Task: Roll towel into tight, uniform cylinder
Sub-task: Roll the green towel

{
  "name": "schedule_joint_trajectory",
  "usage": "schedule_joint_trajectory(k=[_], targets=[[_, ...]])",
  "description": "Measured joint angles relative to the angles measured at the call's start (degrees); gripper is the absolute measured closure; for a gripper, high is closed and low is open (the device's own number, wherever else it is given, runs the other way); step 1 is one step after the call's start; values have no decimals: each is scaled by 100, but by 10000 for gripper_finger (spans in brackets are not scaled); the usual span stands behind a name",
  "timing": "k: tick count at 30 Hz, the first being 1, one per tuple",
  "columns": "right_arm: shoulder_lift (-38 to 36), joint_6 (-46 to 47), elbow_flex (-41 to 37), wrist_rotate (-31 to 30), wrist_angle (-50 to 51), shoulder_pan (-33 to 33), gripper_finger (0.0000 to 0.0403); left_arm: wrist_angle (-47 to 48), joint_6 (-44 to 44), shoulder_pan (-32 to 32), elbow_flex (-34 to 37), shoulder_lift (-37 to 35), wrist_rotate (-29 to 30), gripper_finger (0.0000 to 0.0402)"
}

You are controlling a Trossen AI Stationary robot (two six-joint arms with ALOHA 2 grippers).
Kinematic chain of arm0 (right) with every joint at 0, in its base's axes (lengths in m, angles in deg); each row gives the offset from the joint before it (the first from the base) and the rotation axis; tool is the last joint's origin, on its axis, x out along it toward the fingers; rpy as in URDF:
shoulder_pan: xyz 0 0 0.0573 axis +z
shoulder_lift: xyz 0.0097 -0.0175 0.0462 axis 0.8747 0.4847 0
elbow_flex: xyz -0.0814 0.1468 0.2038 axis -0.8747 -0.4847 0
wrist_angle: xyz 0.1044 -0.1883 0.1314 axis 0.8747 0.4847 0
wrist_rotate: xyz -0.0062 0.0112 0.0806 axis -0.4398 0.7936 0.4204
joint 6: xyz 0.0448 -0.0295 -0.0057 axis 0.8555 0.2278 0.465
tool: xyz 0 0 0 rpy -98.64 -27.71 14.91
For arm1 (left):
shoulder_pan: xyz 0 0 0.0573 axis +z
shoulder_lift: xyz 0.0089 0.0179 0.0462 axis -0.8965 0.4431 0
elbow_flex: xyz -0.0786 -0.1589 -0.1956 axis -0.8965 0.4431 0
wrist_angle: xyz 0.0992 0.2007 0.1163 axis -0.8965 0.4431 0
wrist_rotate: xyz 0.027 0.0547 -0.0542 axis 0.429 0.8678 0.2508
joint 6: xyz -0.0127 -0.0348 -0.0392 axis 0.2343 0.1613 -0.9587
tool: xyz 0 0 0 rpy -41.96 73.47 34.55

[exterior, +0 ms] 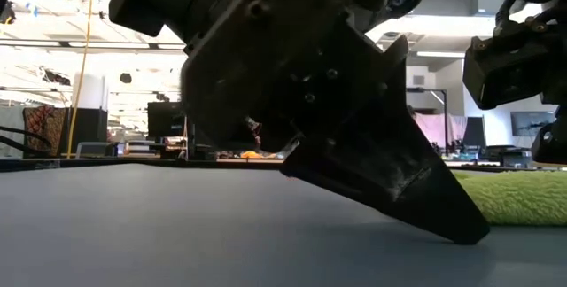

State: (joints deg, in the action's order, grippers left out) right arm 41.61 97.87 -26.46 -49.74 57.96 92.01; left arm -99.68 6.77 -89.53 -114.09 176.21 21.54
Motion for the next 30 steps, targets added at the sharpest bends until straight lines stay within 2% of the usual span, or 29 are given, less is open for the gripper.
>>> schedule_joint_trajectory(k=[3,6,9,12,14,23,30], targets=[[0,1,0,0,-1,0,385,50,-153,-4,-2,4,134,209],[0,1,0,0,3,-2,385,138,-509,37,-2,7,155,237],[0,-2,0,0,3,-2,385,364,-1122,94,-2,7,220,286],[0,-26,0,-9,3,-2,385,433,-1702,167,-2,7,134,354],[0,-27,0,-22,3,-2,385,384,-2157,256,-2,7,-227,388],[0,-51,2,-24,18,-2,385,264,-3938,840,-9,-103,-2806,400],[0,-89,2,-96,48,-2,383,301,-4851,1215,-11,-105,-3664,401]])
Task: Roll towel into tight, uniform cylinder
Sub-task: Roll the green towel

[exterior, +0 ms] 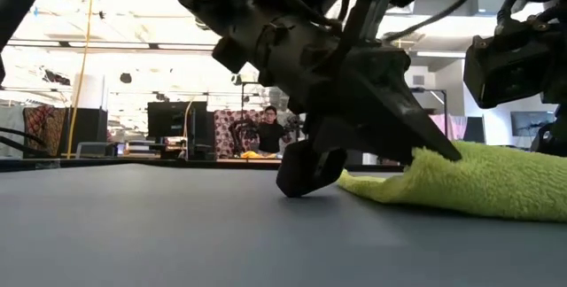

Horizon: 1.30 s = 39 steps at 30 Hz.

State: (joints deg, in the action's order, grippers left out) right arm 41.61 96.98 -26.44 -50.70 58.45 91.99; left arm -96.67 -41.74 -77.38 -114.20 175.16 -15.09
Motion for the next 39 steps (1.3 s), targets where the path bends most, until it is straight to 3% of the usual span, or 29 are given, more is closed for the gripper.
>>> schedule_joint_trajectory(k=[9,18,26,33,36,39], targets=[[-7,153,2,-162,71,0,374,83,-643,203,3,4,-310,401],[-57,708,-2,39,19,-77,310,715,-711,145,-13,-2,-124,401],[-740,888,-17,-440,575,49,298,809,-864,130,-7,-2,119,401],[-1315,1193,-17,-449,1074,274,298,985,-765,141,-7,-2,122,401],[-1582,1207,-17,-937,1081,584,298,1003,-775,161,-7,-2,141,401],[-1679,662,-13,-1846,760,1036,298,1003,-829,222,-4,-2,133,401]])
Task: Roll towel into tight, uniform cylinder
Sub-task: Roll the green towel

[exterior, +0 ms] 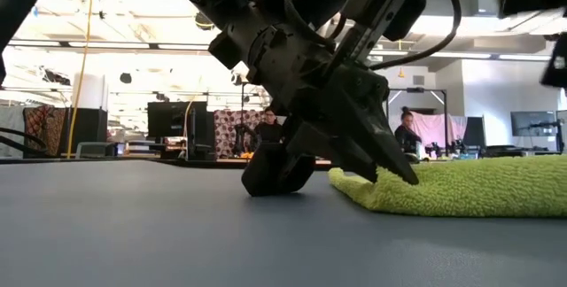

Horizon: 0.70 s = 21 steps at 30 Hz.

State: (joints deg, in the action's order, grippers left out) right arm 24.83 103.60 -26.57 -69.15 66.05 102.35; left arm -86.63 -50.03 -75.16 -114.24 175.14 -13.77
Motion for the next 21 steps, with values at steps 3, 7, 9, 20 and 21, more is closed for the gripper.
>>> schedule_joint_trajectory(k=[3,7,9,20,21], targets=[[80,-1244,6,-842,-429,498,298,-8,-105,74,0,0,-69,401],[527,-3435,9,-1563,-935,1109,296,13,-186,137,2,0,-146,401],[793,-4136,9,-1608,-1145,1291,291,17,-191,163,4,0,-205,401],[1403,-4023,9,-1610,-1456,1165,204,46,-177,166,4,0,-227,401],[1403,-4025,9,-1610,-1412,1138,197,47,-162,166,4,0,-228,401]])
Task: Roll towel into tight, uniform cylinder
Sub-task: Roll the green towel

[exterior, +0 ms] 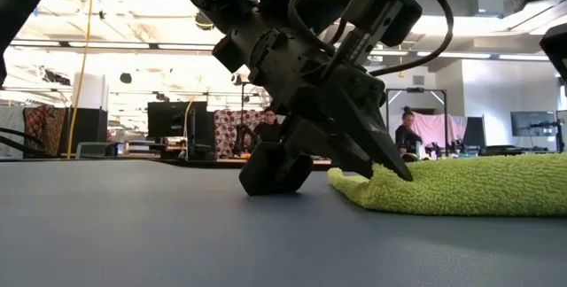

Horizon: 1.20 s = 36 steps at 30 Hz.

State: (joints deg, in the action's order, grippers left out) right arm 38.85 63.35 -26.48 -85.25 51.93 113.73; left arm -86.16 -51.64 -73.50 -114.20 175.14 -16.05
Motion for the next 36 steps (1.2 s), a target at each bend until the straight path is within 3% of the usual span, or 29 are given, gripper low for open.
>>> schedule_joint_trajectory(k=[5,24,36], targets=[[1,-142,1,27,6,-99,182,7,24,0,0,0,-2,401],[-2,-246,-173,232,-42,-345,187,7,25,0,0,0,-2,401],[-2,-527,-184,505,-15,-945,187,5,-20,2,0,0,-2,401]])
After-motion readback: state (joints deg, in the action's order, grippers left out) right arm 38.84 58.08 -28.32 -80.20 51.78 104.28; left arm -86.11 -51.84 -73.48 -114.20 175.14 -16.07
